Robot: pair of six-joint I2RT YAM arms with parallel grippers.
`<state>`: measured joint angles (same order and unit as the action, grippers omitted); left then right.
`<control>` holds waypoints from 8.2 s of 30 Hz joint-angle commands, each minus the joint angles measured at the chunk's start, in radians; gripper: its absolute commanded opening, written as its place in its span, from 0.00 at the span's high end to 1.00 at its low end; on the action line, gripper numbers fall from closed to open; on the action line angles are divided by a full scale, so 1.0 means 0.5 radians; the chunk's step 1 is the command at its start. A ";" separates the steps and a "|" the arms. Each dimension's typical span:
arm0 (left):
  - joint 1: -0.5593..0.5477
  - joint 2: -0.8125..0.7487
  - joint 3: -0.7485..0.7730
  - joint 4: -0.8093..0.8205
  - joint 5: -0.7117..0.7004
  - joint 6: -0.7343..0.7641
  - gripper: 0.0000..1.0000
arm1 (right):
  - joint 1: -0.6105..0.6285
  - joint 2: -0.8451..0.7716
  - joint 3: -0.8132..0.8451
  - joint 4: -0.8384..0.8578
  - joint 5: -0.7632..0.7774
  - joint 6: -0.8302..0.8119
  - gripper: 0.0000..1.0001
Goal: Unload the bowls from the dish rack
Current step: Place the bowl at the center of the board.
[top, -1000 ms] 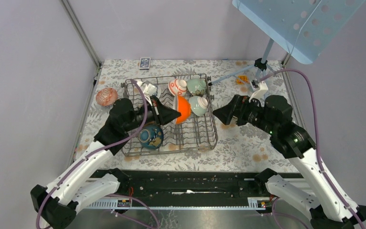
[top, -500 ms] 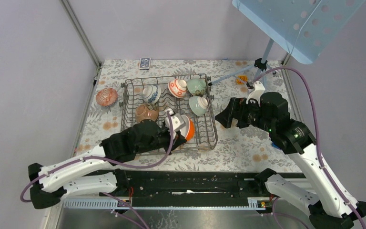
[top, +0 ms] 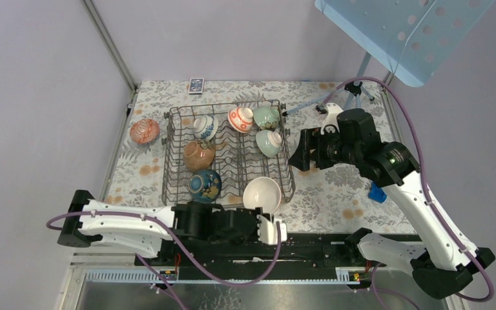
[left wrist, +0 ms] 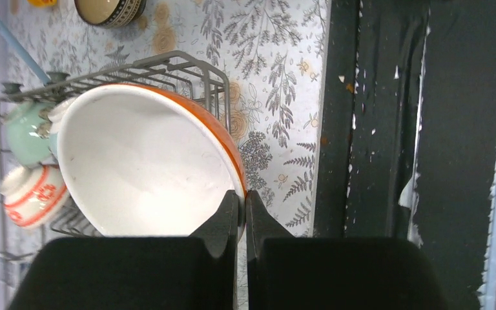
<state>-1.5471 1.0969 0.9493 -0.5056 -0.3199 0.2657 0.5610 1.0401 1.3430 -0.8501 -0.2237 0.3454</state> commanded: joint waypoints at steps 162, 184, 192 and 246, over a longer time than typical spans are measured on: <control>2.289 -0.058 0.365 -0.124 0.564 -2.238 1.00 | 1.010 -0.316 -0.631 0.586 1.282 0.440 0.16; 3.916 0.280 0.158 0.209 0.589 -2.786 1.00 | 1.010 -0.687 -1.247 0.872 0.932 0.538 0.19; 3.948 0.220 0.072 0.023 0.197 -2.799 1.00 | 1.010 -0.764 -1.333 0.913 0.950 0.559 0.19; 4.088 0.757 -0.275 0.211 0.325 -2.703 0.71 | 1.010 -0.681 -1.366 0.818 1.059 0.688 0.19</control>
<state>0.4877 1.4700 0.8043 -0.4419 -0.1661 -1.1000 1.0668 0.7105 0.6529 -0.4355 0.2653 0.6777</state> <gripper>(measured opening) 0.258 0.804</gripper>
